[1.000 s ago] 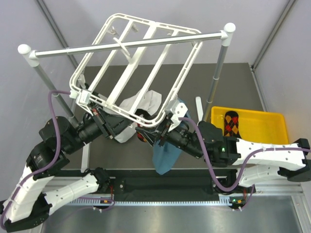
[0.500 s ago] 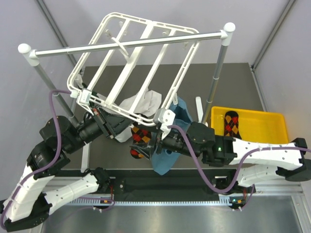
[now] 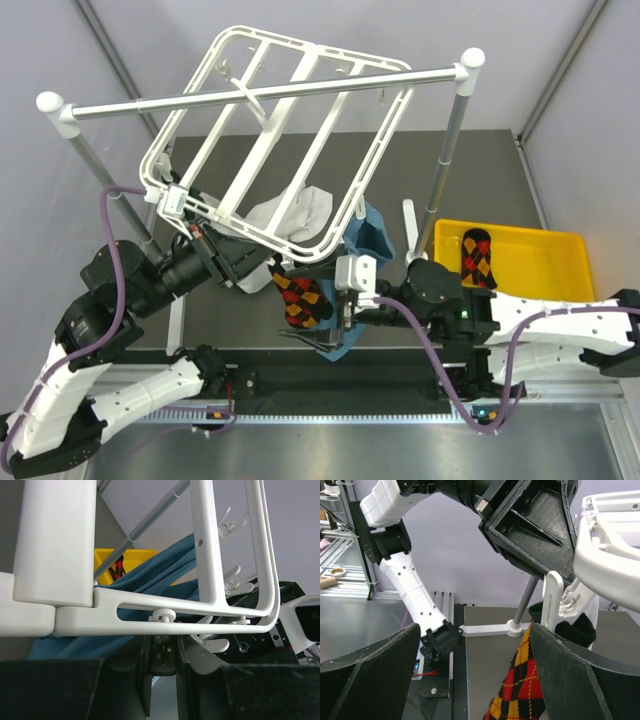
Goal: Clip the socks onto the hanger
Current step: Open the clamp at the hanger.
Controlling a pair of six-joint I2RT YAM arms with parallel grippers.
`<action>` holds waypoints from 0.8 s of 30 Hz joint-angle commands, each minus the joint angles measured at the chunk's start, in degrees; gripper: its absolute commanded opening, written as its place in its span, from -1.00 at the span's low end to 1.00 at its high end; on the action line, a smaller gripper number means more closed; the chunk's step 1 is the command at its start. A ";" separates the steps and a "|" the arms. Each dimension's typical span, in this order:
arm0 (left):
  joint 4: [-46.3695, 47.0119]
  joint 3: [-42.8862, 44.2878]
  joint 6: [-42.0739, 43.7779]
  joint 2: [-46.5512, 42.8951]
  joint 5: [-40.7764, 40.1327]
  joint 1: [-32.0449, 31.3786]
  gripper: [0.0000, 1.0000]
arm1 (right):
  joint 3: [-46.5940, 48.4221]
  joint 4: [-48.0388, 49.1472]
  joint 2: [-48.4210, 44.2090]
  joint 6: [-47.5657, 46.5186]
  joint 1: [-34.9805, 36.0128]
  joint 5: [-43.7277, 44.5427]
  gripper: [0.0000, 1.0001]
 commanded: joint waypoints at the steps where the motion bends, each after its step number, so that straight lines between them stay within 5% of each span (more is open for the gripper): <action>1: 3.40 0.23 -0.47 -0.80 0.69 -0.11 -1.00 | 2.75 5.96 2.99 -3.83 -0.58 -1.04 0.76; 12: 3.22 0.58 0.15 -0.27 0.68 -0.11 -1.00 | 2.58 9.47 5.19 -2.16 -0.58 4.22 0.33; 24: 3.22 0.49 0.06 -0.09 0.86 -0.03 -1.00 | 0.65 13.35 3.43 -2.87 -0.58 12.50 0.23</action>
